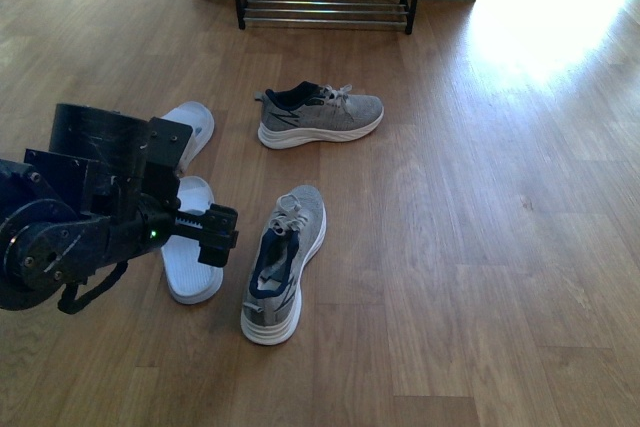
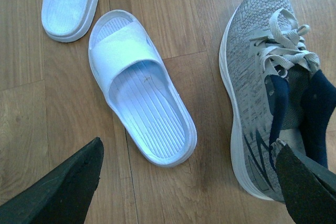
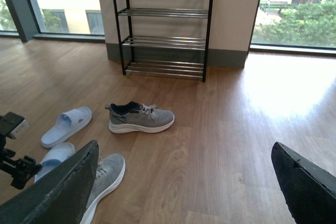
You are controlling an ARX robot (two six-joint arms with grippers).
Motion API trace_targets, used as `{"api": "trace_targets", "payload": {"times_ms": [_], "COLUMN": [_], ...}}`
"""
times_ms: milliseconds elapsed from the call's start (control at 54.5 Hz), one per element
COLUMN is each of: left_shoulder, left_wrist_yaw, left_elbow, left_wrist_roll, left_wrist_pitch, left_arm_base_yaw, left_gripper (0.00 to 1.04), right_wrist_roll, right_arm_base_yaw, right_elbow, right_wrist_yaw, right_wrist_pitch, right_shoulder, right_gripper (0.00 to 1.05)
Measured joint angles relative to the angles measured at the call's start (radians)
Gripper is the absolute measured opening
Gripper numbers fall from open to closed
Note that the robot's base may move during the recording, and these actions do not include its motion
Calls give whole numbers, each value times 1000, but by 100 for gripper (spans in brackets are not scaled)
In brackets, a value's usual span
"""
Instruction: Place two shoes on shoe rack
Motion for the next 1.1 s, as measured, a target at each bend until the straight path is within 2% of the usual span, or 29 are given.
{"api": "trace_targets", "payload": {"times_ms": [128,385,642,1100], "left_shoulder": [60,196,297,453], "left_wrist_yaw": [10,90,85,102], "left_elbow": [47,186,306,484], "left_wrist_roll": [3,-2,-6,-41], "left_wrist_pitch": [-5,-23,-84,-99], "left_arm_base_yaw": [-5,-48,-64,-69], "left_gripper": [95,95,95,95], "right_wrist_roll": [0,0,0,0], "right_arm_base_yaw": [0,0,0,0], "right_elbow": [0,0,0,0], "right_wrist_yaw": [0,0,0,0], "right_wrist_pitch": [0,0,0,0], "right_shoulder": [0,0,0,0], "right_gripper": [95,95,95,95]}}
